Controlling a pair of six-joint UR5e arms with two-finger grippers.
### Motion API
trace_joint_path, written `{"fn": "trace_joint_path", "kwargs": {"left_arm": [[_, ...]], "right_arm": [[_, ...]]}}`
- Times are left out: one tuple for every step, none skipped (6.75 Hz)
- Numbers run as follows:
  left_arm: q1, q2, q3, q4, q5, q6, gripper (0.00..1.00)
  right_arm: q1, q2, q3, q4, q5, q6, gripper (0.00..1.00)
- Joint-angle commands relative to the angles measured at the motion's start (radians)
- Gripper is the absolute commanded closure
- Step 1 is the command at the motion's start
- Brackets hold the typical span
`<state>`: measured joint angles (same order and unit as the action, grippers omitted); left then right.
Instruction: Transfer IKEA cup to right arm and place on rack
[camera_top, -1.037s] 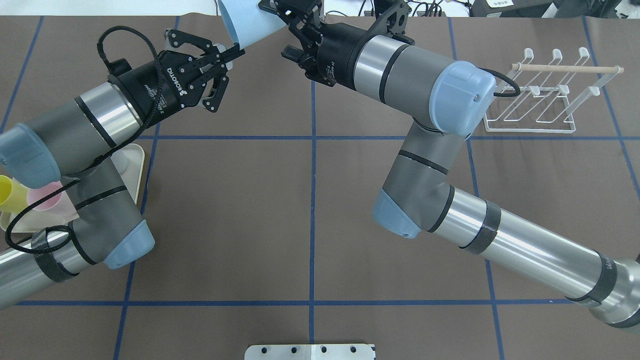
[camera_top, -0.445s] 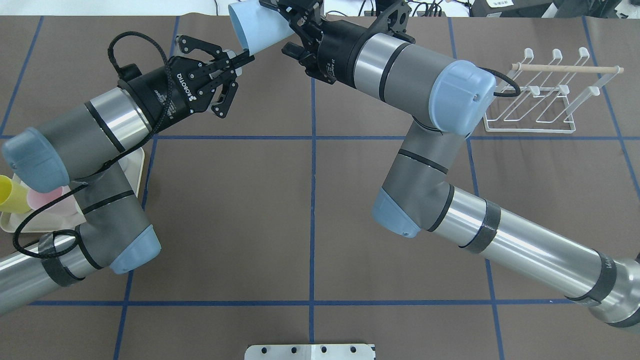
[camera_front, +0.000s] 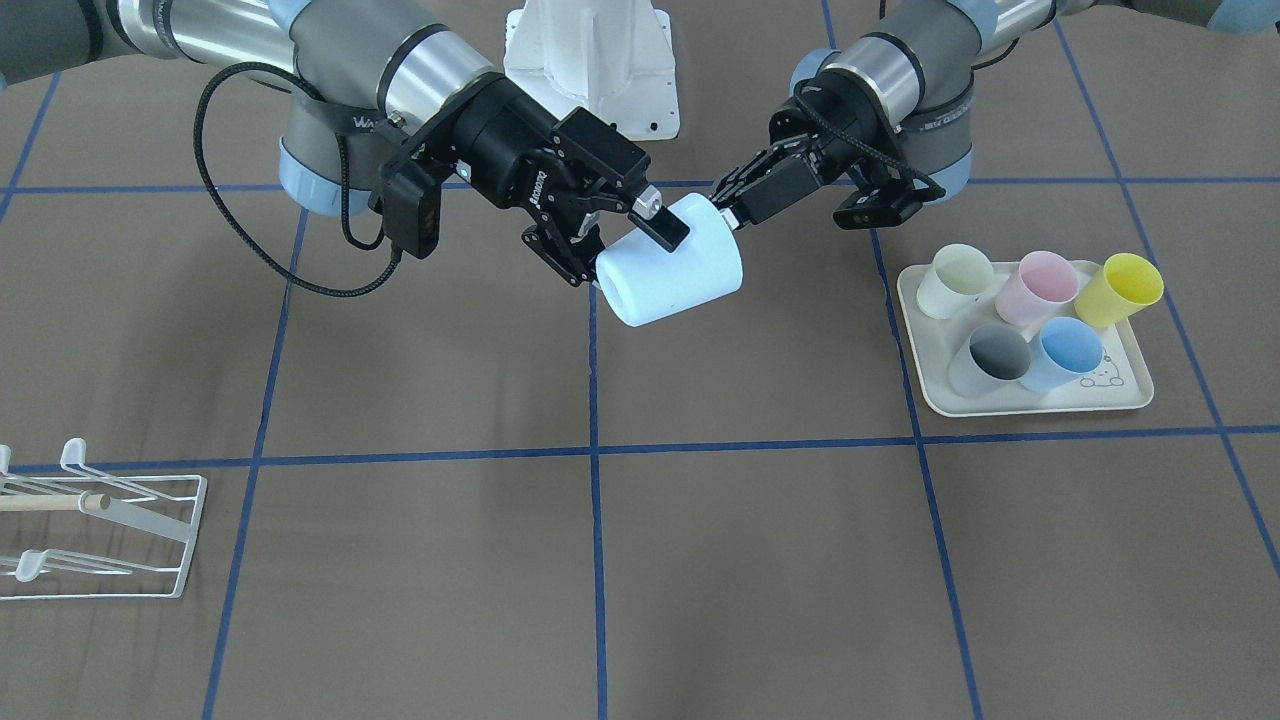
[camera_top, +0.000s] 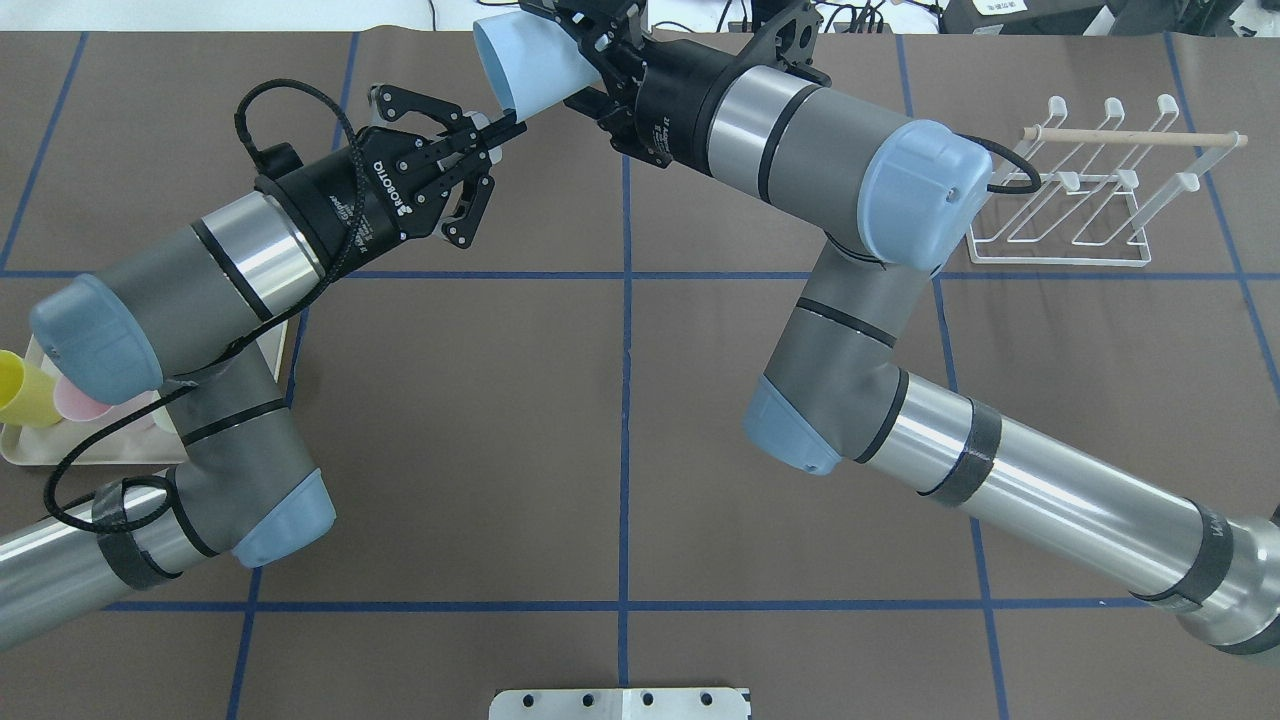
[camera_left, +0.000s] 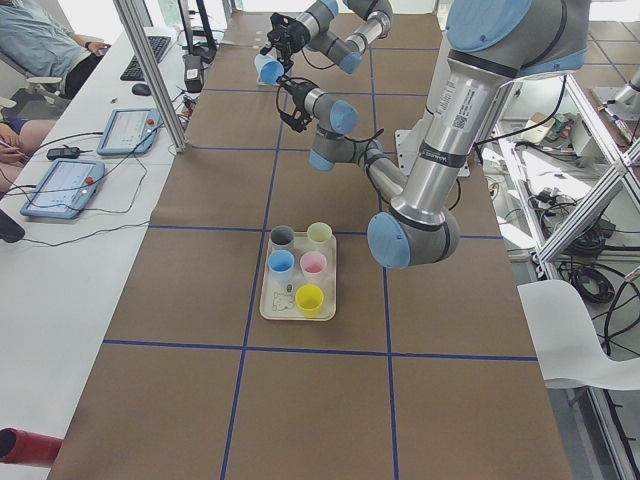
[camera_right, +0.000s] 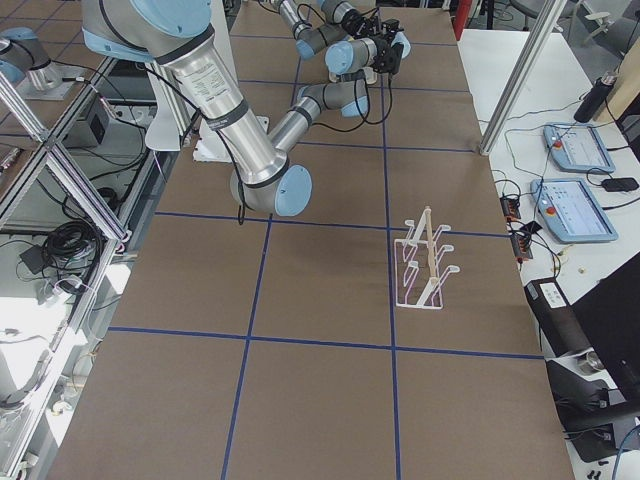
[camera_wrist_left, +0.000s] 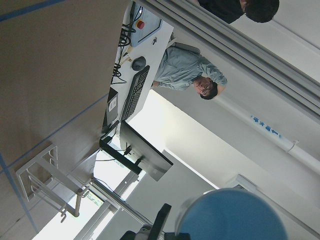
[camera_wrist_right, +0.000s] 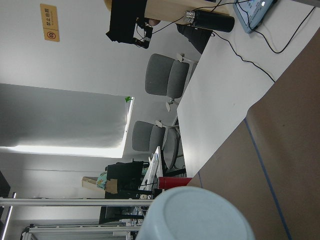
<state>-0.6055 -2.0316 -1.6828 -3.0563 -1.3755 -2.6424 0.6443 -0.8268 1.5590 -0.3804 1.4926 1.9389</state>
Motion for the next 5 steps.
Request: {"fn": "trace_joint_path", "kwargs": {"left_arm": [[0.003, -0.001, -0.005, -0.001, 0.003, 0.001, 1.00], [0.003, -0.001, -0.006, -0.001, 0.001, 0.002, 1.00], [0.003, 0.001, -0.006, -0.009, -0.004, 0.012, 1.00], [0.003, 0.001, -0.011, -0.012, -0.008, 0.013, 0.60], [0.003, 0.004, -0.026, -0.006, -0.011, 0.015, 0.01]], "right_arm": [[0.000, -0.002, -0.004, -0.002, 0.000, 0.002, 0.09], [0.000, -0.002, -0.004, 0.000, 0.000, 0.026, 0.92], [0.002, -0.003, -0.004, 0.000, 0.000, 0.032, 1.00], [0.002, -0.002, -0.004, 0.000, 0.000, 0.034, 1.00], [0.002, -0.002, -0.005, 0.000, 0.000, 0.034, 1.00]]}}
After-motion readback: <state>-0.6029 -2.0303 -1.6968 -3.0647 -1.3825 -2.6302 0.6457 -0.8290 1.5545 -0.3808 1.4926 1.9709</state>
